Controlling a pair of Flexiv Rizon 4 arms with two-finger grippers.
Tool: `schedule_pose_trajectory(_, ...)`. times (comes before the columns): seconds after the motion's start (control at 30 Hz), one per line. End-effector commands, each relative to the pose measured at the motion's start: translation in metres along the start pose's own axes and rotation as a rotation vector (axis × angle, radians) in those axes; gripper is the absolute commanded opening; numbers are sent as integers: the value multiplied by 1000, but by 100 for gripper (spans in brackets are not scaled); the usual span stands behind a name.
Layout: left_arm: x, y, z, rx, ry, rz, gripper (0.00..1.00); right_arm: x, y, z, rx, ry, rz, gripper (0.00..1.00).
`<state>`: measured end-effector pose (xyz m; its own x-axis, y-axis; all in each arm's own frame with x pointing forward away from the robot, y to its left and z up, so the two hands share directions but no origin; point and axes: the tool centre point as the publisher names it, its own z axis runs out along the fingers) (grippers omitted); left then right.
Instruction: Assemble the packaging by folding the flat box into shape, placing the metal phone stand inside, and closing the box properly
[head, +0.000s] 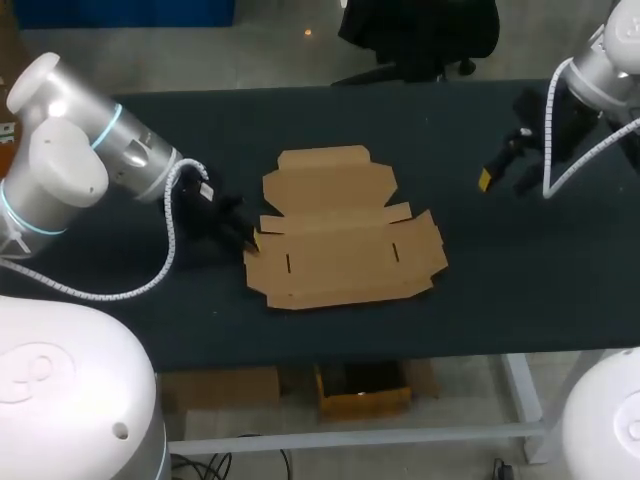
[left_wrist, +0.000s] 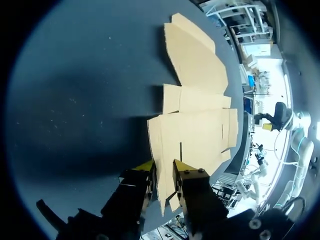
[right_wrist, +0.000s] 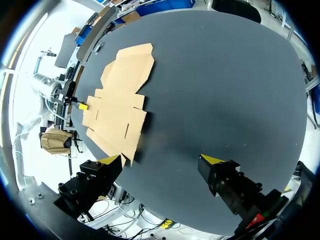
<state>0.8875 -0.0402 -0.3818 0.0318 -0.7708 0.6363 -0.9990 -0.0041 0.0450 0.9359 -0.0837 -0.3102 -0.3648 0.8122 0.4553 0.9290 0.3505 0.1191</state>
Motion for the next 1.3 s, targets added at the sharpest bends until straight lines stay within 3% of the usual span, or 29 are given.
schedule_pose_trajectory(0.03,2,3,-13,33,-23,-14,100,2,-2,-2,-2,2,0,100)
schedule_pose_trajectory(0.47,18,15,-83,180,-130,-21,100,13,-4,-7,-76,-64,21,100)
schedule_pose_trajectory(0.73,24,8,-102,213,-137,-8,100,18,14,-2,-133,-63,-9,100)
schedule_pose_trajectory(1.13,23,-14,-126,251,-163,-4,100,25,43,-14,-98,-18,-27,100)
schedule_pose_trajectory(1.17,23,-16,-128,252,-154,9,96,25,46,-14,-96,-14,-24,100)
schedule_pose_trajectory(1.2,23,-17,-129,256,-152,15,84,24,48,-14,-95,-8,-22,100)
schedule_pose_trajectory(1.23,23,-19,-131,260,-148,16,47,24,50,-14,-94,-4,-19,100)
schedule_pose_trajectory(1.27,23,-21,-132,262,-139,18,32,24,51,-13,-94,1,-13,100)
schedule_pose_trajectory(1.3,23,-22,-134,266,-137,17,1,24,52,-13,-94,3,-12,100)
